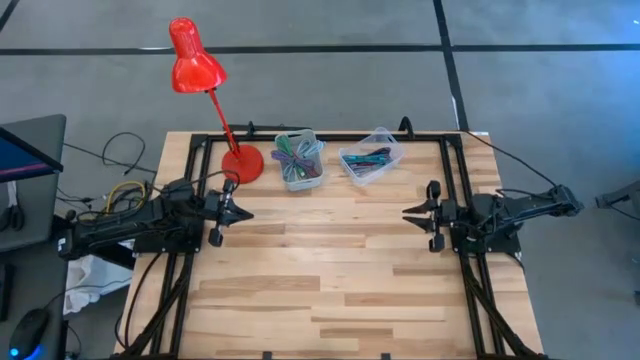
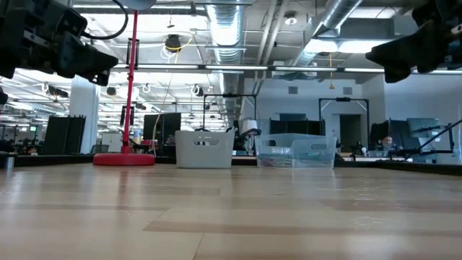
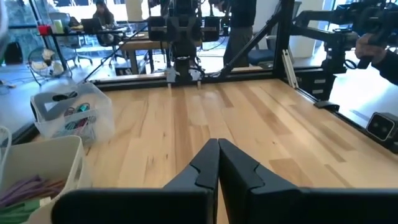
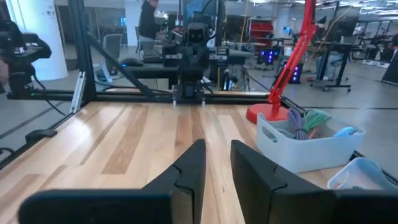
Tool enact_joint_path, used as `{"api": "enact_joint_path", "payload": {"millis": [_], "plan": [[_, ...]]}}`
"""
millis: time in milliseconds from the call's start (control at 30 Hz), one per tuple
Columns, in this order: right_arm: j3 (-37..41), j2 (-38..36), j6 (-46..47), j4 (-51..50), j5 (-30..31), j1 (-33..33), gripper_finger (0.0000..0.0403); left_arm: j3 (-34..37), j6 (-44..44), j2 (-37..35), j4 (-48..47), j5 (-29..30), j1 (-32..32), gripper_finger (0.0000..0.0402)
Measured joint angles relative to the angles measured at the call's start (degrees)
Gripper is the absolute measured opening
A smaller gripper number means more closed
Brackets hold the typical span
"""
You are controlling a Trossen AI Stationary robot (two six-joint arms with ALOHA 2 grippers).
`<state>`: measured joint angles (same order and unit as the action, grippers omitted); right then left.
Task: Pick & Place USB Port
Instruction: Return to Home Position
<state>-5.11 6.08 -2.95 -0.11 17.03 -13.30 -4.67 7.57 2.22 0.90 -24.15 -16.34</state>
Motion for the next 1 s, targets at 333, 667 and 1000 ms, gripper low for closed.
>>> {"api": "enact_joint_path", "payload": {"millis": [333, 667, 1000], "plan": [[0.9, -4.6, 4.3, -7.9, 4.4, -1.5, 0.0069, 2.7, -1.5, 0.0, -0.5, 0.0, 0.0, 0.0011], [0.8, -4.6, 4.7, -9.3, 6.9, -3.2, 0.0069, 4.3, -3.1, 1.3, 3.0, 1.0, -0.4, 0.0012], [0.8, -3.0, 2.4, -9.4, 16.2, -3.1, 0.0069, 4.3, -3.1, 3.0, 2.8, 3.1, -0.9, 0.0012]]}}
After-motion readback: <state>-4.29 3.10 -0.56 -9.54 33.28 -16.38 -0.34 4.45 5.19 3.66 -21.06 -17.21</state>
